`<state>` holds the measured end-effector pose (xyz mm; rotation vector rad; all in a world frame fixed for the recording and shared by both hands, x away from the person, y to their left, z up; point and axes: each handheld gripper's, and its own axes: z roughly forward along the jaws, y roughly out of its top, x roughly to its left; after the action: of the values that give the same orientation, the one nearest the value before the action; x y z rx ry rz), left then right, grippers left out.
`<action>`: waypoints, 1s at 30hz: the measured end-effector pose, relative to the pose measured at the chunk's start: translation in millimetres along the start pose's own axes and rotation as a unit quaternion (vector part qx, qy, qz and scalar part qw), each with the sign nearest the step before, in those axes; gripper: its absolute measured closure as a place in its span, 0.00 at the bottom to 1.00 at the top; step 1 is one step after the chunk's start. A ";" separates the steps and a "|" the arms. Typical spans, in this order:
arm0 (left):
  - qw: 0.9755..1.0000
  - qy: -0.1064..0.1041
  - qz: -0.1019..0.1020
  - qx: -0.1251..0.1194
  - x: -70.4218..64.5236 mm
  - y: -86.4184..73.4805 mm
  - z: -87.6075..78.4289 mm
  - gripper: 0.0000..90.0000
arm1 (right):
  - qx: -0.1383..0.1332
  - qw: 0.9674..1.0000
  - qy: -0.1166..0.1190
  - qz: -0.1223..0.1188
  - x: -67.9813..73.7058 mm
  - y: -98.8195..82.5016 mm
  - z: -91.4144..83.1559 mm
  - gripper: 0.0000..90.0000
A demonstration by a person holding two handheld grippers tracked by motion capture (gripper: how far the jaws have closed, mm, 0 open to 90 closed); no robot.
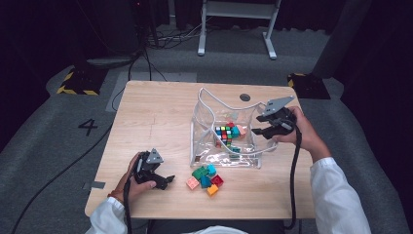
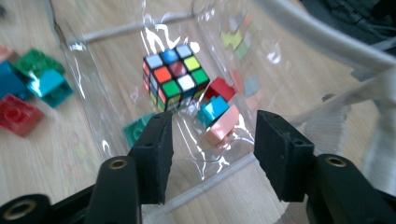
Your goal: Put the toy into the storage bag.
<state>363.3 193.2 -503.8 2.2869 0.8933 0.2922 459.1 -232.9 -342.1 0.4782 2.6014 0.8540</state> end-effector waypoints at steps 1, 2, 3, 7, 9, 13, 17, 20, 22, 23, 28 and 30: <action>1.000 -0.001 0.000 0.000 0.0 0.0 -0.1 0.00 | -0.016 1.000 -0.001 0.004 0.3 -2.1 -3.4 0.50; 1.000 0.000 0.000 0.000 0.0 0.0 0.0 0.00 | -0.028 1.000 0.000 0.007 1.1 -4.3 -7.1 0.49; 1.000 -0.001 0.000 0.000 0.1 0.0 -0.1 0.00 | -0.040 0.999 -0.001 0.006 1.2 -6.6 -10.4 0.47; 1.000 -0.001 0.000 0.001 0.1 0.1 -0.2 0.00 | -0.084 0.996 -0.017 0.031 5.9 -16.7 -26.7 0.41; 1.000 0.000 0.000 0.000 0.0 0.0 0.0 0.00 | -0.100 0.993 -0.031 0.047 9.2 -21.9 -35.0 0.38; 1.000 0.000 0.000 0.000 0.0 0.0 0.0 0.00 | -0.131 0.988 -0.048 0.065 13.4 -34.3 -48.6 0.36; 1.000 0.000 0.000 0.000 0.1 0.0 0.0 0.00 | -0.143 0.985 -0.061 0.073 17.2 -47.7 -59.3 0.33; 1.000 0.000 0.000 0.000 0.0 0.0 0.0 0.00 | -0.156 0.982 -0.074 0.077 22.3 -58.7 -66.7 0.31; 1.000 0.000 0.000 0.000 0.0 0.0 0.0 0.00 | -0.166 0.980 -0.081 0.078 26.1 -66.5 -70.2 0.30; 1.000 0.000 0.000 0.000 0.0 0.0 0.0 0.00 | -0.170 0.979 -0.084 0.080 28.0 -70.4 -71.8 0.30; 1.000 0.000 0.000 0.000 0.0 0.0 0.1 0.00 | -0.195 0.972 -0.087 0.095 34.5 -91.0 -77.0 0.30; 1.000 0.000 0.000 0.000 0.0 0.0 0.0 0.00 | -0.200 0.970 -0.081 0.107 36.4 -99.1 -77.7 0.30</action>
<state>363.3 193.2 -503.8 2.2869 0.8934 0.2921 373.3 -331.4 -353.1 0.6835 2.1776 1.3155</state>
